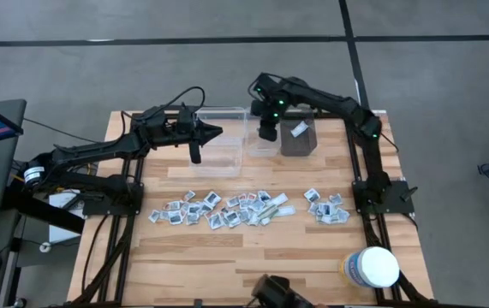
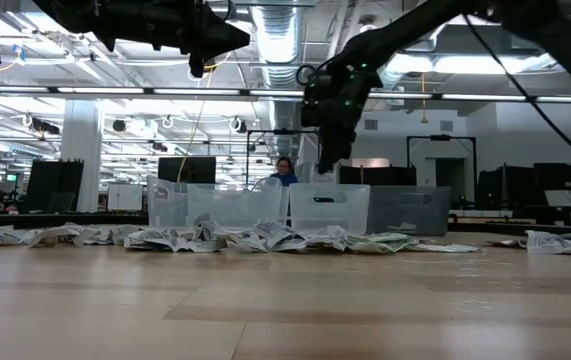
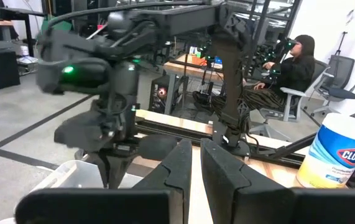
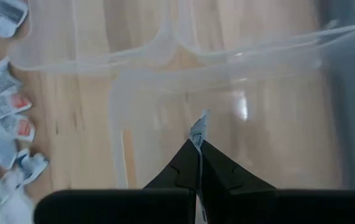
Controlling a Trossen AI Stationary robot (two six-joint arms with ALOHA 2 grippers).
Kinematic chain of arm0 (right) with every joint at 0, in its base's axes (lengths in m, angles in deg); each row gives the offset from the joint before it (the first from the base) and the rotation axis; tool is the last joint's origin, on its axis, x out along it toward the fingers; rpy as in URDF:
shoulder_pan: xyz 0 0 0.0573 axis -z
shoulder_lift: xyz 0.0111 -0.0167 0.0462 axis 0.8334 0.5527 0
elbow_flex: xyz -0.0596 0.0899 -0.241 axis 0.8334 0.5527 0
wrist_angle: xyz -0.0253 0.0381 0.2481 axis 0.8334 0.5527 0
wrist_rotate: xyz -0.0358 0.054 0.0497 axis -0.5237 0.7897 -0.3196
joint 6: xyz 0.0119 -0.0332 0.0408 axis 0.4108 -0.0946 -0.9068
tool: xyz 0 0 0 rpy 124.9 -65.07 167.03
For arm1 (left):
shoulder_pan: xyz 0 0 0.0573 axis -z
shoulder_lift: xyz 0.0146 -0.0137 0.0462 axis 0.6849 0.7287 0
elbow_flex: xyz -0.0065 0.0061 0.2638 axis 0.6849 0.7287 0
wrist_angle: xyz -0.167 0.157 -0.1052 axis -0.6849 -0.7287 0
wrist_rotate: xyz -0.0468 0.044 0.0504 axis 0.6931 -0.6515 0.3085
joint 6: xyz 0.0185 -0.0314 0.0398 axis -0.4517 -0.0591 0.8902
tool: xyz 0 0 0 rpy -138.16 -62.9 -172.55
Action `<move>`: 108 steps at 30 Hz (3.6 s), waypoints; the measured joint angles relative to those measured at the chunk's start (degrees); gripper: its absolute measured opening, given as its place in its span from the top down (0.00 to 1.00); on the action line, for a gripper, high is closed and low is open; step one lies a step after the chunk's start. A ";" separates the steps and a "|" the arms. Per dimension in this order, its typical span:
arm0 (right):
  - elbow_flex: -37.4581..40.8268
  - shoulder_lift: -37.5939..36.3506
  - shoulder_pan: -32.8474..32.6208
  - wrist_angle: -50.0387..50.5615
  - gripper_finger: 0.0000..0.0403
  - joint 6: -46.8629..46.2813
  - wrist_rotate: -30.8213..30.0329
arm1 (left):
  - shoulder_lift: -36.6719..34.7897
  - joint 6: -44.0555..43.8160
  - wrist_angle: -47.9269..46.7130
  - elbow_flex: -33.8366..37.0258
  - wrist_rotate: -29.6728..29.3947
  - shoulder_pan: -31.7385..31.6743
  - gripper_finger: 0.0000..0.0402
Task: Pick & Place First Aid Supplies
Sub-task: Put the alcohol pad into the top right transparent bin, then put the ointment pack into the top left transparent bin
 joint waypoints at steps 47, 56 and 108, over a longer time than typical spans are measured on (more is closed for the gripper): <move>-6.70 1.43 -1.80 8.77 0.93 4.56 -4.44 | -1.91 0.22 -4.19 0.04 0.03 -0.02 0.91; -6.58 -14.26 -3.06 8.92 0.99 -0.14 -4.90 | -10.25 -0.04 -12.34 0.04 0.03 -0.01 0.91; 40.18 -36.53 -35.08 -11.18 1.00 -34.95 -19.39 | -3.62 -30.99 -51.16 11.65 -20.41 26.58 0.95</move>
